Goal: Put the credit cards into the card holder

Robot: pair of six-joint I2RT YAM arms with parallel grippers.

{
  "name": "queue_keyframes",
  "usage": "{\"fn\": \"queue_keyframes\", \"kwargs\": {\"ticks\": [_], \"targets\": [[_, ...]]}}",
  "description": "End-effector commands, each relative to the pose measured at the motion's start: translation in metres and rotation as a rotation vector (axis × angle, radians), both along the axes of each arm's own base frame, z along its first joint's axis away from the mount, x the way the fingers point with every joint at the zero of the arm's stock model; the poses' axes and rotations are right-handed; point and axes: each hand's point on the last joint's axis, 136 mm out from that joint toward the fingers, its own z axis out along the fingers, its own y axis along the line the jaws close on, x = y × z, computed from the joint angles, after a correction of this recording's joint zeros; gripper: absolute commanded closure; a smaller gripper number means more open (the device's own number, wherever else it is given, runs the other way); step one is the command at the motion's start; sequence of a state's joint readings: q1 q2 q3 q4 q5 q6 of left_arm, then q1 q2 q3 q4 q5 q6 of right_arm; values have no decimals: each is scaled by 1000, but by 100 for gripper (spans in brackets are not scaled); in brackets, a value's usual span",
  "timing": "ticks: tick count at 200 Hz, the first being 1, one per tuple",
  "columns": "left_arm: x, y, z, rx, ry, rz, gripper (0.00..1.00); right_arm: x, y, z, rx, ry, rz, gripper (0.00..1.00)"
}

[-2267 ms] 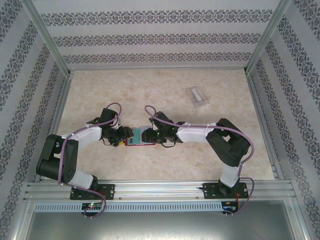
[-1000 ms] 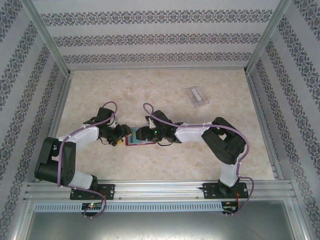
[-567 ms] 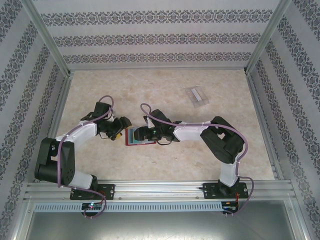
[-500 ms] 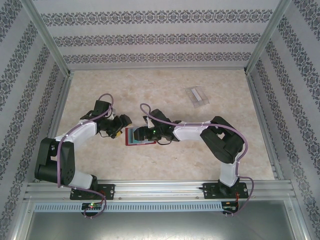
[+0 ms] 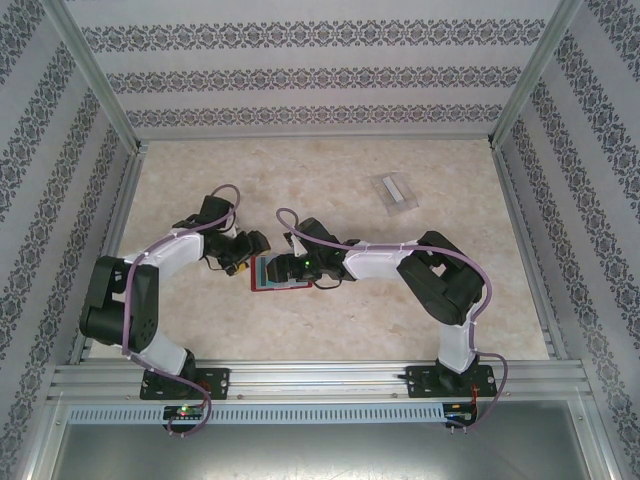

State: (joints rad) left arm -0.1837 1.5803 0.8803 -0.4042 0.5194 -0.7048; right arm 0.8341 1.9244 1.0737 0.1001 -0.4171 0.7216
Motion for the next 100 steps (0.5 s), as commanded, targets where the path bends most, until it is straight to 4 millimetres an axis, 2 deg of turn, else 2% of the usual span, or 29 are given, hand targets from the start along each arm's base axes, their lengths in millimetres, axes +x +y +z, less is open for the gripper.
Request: {"fn": "queue_keyframes", "kwargs": {"ticks": [1,21,48,76,100], "targets": [[-6,-4,-11,40,43,-57,26,1,1,6,-9,-29,18,28],[-8,-2,-21,64,67,-55,28,1,1,12,8,-34,13,29],[-13,4,-29,101,92,-53,30,2,-10,33,17,-86,-3,29],[-16,13,-36,152,92,-40,30,13,-39,56,-14,-183,-46,28],[-19,13,-41,153,114,-50,31,29,-71,68,-69,-250,-109,28]]}}
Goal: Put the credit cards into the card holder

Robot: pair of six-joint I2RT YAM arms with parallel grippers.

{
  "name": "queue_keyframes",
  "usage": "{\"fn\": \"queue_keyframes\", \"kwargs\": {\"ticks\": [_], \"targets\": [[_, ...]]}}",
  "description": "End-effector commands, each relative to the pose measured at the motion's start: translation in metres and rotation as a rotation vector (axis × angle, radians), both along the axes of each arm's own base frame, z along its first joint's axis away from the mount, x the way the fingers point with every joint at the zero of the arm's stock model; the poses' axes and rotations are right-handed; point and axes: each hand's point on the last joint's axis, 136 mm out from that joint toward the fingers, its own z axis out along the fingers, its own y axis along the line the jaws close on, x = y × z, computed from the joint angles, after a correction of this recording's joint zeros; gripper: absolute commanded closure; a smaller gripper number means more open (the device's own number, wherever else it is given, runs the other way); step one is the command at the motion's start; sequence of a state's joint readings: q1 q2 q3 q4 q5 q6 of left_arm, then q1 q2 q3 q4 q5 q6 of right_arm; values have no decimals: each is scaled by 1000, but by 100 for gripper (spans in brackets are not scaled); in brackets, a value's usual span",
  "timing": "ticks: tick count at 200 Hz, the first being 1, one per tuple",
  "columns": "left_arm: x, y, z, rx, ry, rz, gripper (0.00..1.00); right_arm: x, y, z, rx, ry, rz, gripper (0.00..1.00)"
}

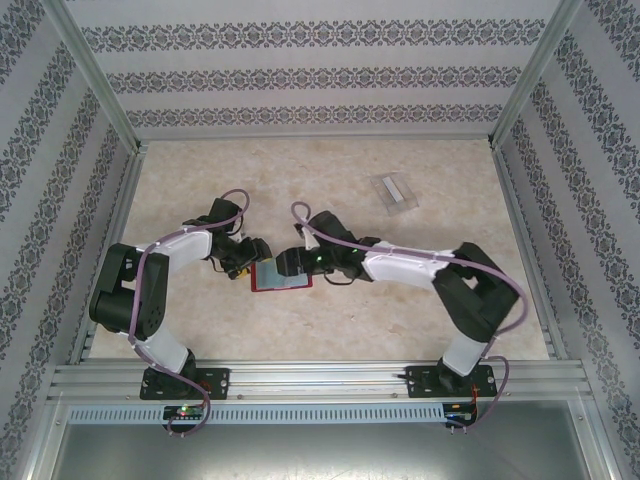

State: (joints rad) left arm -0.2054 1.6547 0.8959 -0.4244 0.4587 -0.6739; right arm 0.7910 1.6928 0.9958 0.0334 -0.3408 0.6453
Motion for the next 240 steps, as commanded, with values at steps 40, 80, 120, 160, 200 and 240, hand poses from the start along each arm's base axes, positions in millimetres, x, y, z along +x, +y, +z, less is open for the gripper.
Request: {"fn": "queue_keyframes", "kwargs": {"ticks": [40,80,120,160,200,240], "targets": [[-16,13,-14,91,45,-23,31,62,-110,39,-254,-219,-246,27],[-18,16,-11,106,33,-23,31,111,-205,56,-467,-245,-408,24],[-21,18,-8,109,26,-12,30,136,-292,66,-821,-294,-516,6],[-21,11,2,69,17,-28,30,168,-296,50,-887,-276,-412,2],[-30,21,14,113,-12,-31,22,196,-298,22,-916,-228,-386,2],[-37,34,29,165,-67,-8,16,217,-305,-2,-999,-197,-381,2]]}}
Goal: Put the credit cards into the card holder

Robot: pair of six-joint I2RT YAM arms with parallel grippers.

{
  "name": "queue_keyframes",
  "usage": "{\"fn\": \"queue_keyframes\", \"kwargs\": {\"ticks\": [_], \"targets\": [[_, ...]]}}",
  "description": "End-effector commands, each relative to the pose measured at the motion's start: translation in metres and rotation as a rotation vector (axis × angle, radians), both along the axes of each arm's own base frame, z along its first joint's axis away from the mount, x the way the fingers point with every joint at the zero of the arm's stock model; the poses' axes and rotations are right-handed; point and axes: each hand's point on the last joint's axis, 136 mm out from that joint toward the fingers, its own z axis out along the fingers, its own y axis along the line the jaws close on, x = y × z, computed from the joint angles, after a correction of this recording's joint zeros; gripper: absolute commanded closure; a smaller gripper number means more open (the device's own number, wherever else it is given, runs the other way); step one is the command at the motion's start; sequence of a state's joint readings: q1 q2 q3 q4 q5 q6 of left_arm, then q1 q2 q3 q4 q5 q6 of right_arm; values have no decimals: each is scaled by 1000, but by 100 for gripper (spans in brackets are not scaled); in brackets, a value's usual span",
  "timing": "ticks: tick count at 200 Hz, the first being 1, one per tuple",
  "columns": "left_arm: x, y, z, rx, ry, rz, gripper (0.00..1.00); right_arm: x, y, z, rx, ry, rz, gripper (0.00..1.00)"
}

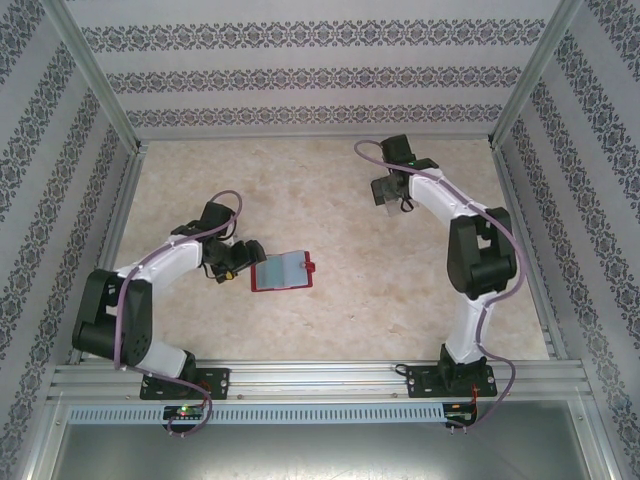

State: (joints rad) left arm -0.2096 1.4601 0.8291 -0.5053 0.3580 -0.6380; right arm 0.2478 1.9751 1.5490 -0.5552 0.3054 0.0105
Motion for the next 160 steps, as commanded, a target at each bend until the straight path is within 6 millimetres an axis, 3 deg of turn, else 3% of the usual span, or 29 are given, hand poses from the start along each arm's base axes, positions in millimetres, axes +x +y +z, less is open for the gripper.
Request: {"fn": "queue_keyframes", "kwargs": {"ticks": [1,39,100,160], "targets": [[-16,14,3,74,12,0,16,9,-13,0,-76,10,-13,2],[-18,15,15,65,-38,6,13,23,-28,-5,-154,15,-39,2],[-20,13,18,51,-48,1,14,24,-42,-13,-177,28,-71,4],[-19,12,20,45,-51,2,15,27,-41,15,-207,-79,-76,17]]}}
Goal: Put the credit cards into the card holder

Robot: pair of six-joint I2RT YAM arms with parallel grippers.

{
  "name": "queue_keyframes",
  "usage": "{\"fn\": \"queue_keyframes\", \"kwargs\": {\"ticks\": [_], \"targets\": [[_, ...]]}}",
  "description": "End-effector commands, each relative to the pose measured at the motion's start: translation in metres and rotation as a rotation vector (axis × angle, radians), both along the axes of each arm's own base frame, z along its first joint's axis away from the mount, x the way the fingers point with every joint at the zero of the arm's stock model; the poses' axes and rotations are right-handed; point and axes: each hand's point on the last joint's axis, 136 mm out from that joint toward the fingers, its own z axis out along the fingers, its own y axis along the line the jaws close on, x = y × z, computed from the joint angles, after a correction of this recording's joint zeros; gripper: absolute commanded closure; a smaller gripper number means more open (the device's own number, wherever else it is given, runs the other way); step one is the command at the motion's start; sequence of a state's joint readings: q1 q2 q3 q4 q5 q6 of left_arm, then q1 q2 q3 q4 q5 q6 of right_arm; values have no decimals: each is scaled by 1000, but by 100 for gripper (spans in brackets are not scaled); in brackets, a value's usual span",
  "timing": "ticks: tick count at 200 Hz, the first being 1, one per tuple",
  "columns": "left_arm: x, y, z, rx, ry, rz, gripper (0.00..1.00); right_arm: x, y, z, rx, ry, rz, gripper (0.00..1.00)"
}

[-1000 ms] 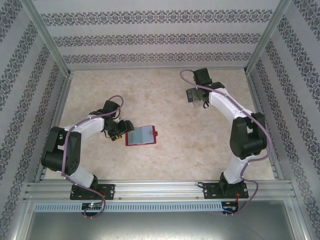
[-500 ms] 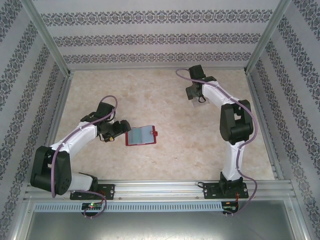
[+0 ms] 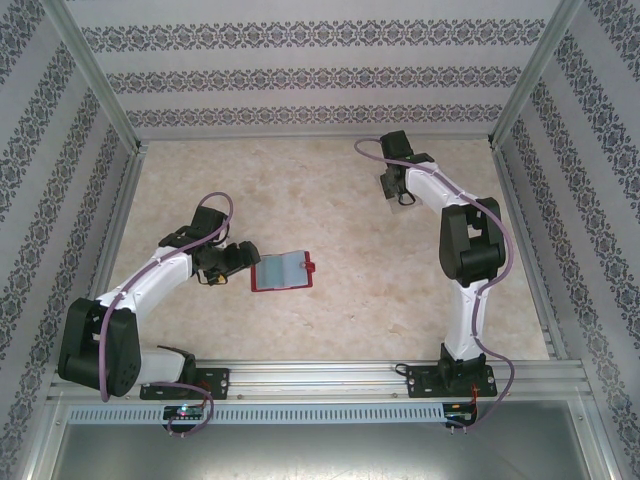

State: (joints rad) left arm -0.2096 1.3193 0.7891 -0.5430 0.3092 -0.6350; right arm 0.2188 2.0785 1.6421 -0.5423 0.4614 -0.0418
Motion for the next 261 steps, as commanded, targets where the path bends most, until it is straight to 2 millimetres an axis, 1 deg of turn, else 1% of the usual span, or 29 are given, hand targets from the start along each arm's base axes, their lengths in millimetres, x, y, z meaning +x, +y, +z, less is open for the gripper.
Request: {"fn": "queue_keyframes", "kwargs": {"ticks": [1,14,36,44,55,71,89,147,167,203,227,230,248,261], "targets": [[-8,1,-1,12,23,-12,15,1,-7,21,-49,-59,-9,17],[-8,1,-3,11,21,-11,15,1,-8,23,-56,-61,-8,21],[-9,1,-4,11,36,-13,15,0,-9,21,-63,-53,-9,28],[-9,1,-4,12,34,-13,15,-1,-8,20,-60,-51,-6,33],[-8,1,-4,11,29,-14,15,-1,-7,19,-54,-47,2,42],[-8,1,-5,15,38,-20,15,-2,-5,19,-50,-44,6,48],[-8,0,-4,11,39,-20,16,-2,-5,20,-57,-41,12,52],[-7,1,-7,11,36,-16,16,-4,-6,22,-73,-37,8,61],[-7,1,-6,17,37,-17,16,-6,-5,23,-78,-36,11,65],[-5,-1,-7,8,35,-23,16,-4,-7,23,-94,-37,7,73],[-5,-4,-7,-3,52,-34,16,-5,-5,23,-85,-37,8,74],[-5,-4,-7,-4,49,-34,16,-5,-4,23,-80,-36,9,73],[-4,-4,-7,-6,42,-33,16,-6,1,22,-39,-32,22,57],[-3,-5,-5,-8,40,-34,16,-9,6,20,0,-24,40,51]]}}
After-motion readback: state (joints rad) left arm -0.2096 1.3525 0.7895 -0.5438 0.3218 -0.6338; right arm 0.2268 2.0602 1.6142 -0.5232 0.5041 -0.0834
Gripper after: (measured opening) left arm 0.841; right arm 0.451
